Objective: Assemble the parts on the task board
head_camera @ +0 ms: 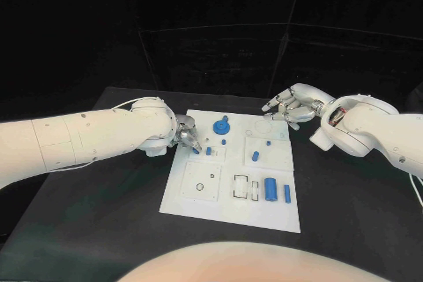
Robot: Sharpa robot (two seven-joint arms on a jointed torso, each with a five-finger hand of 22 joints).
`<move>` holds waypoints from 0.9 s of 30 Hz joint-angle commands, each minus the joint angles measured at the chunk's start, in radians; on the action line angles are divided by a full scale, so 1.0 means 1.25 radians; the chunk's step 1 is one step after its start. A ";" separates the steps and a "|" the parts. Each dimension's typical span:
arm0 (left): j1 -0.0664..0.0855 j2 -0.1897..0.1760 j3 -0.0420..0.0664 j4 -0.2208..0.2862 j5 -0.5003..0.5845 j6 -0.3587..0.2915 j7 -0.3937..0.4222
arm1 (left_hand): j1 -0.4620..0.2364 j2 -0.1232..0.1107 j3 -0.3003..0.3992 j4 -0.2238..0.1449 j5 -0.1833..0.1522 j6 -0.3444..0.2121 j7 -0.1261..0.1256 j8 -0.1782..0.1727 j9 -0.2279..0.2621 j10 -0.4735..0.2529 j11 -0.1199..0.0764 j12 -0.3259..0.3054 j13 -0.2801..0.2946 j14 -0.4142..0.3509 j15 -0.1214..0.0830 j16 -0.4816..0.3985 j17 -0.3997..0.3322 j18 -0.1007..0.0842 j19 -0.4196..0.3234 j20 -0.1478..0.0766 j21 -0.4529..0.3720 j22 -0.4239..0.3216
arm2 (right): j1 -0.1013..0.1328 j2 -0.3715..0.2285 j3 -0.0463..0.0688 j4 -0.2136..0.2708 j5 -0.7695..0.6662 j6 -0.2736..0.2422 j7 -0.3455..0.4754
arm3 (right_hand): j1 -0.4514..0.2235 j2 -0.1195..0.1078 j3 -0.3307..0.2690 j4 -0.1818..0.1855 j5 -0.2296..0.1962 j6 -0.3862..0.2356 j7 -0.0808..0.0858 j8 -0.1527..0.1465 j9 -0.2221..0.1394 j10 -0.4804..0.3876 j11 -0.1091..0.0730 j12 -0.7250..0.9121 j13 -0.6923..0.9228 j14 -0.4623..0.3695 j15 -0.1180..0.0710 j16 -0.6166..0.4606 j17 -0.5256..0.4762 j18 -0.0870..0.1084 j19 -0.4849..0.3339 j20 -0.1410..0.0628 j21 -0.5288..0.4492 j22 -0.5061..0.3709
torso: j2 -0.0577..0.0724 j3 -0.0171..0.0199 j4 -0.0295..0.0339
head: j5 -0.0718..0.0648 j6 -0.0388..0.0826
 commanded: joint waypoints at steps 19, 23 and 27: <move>-0.001 0.017 -0.001 -0.020 -0.002 0.030 -0.007 | -0.033 0.005 -0.009 0.025 0.002 0.020 -0.003 0.010 -0.005 0.014 -0.004 0.011 0.005 0.083 -0.012 0.003 0.211 -0.006 0.008 -0.007 0.000 0.003 | 0.001 0.001 0.001 0.002 0.002 0.003 0.004 | -0.004 0.001 0.004 0.001 0.002 -0.004 -0.001 0.003 -0.001 -0.005 0.002 -0.001 -0.001 0.005 -0.002 -0.003 -0.001 0.013 -0.006 -0.002 -0.003 -0.001 | 0.000 0.0001 0.0000 | -0.001 -0.002; -0.001 0.023 -0.001 -0.029 -0.002 0.034 -0.007 | -0.040 0.007 -0.011 0.032 0.002 0.021 -0.004 0.010 -0.007 0.015 -0.004 0.011 0.005 0.083 -0.012 0.003 0.211 -0.006 0.008 -0.008 0.000 0.003 | 0.001 0.001 0.001 0.002 0.002 0.003 0.004 | -0.004 0.001 0.004 0.001 0.002 -0.004 -0.001 0.003 -0.001 -0.005 0.002 -0.001 -0.001 0.005 -0.002 -0.003 -0.001 0.013 -0.006 -0.002 -0.003 -0.001 | 0.000 0.0002 -0.0002 | -0.002 -0.002; -0.001 0.027 -0.001 -0.035 -0.002 0.041 -0.008 | -0.041 0.008 -0.011 0.033 0.002 0.021 -0.004 0.010 -0.007 0.015 -0.004 0.011 0.006 0.083 -0.012 0.003 0.211 -0.007 0.008 -0.008 0.001 0.004 | 0.001 0.001 0.001 0.002 0.002 0.003 0.004 | -0.004 0.001 0.004 0.001 0.002 -0.004 -0.001 0.003 -0.001 -0.005 0.002 -0.001 -0.001 0.005 -0.002 -0.003 -0.001 0.013 -0.006 -0.002 -0.003 -0.001 | 0.000 0.0002 -0.0001 | -0.003 -0.004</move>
